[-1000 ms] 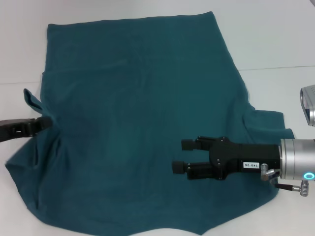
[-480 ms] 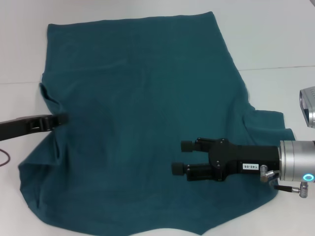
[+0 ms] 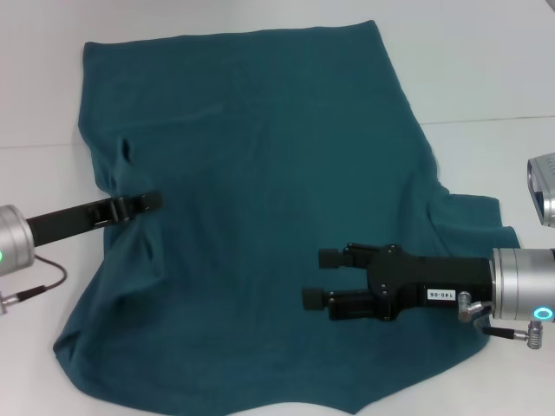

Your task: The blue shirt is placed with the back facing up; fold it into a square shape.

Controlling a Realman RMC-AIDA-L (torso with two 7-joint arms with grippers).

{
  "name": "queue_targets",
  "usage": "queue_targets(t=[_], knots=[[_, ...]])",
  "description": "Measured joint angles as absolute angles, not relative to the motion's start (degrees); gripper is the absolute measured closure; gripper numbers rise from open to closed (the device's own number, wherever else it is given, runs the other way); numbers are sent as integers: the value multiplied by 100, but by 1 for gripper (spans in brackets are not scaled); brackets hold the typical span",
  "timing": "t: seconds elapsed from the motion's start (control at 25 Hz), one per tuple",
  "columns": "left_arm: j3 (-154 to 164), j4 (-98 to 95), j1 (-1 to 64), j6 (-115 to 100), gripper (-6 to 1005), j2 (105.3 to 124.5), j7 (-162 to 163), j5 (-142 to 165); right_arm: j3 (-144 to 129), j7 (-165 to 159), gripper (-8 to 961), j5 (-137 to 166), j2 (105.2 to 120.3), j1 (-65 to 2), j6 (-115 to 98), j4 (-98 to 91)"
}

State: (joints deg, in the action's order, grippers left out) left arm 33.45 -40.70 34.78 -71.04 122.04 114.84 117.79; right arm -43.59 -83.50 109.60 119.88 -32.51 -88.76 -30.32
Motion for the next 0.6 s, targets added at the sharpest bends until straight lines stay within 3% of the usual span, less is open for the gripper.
queue_targets(t=[0.2,0.6], knots=[[3350,-3600,3527,-7028,960,12218,11254,11235,-4360,-8344,49,10960,11987,-3259,-8876,-3032],[3345,-3722,3362,-7084,620,12218,10994,11015,-4308,-8403,50,10960,11975,-3258,-8910,-3066]])
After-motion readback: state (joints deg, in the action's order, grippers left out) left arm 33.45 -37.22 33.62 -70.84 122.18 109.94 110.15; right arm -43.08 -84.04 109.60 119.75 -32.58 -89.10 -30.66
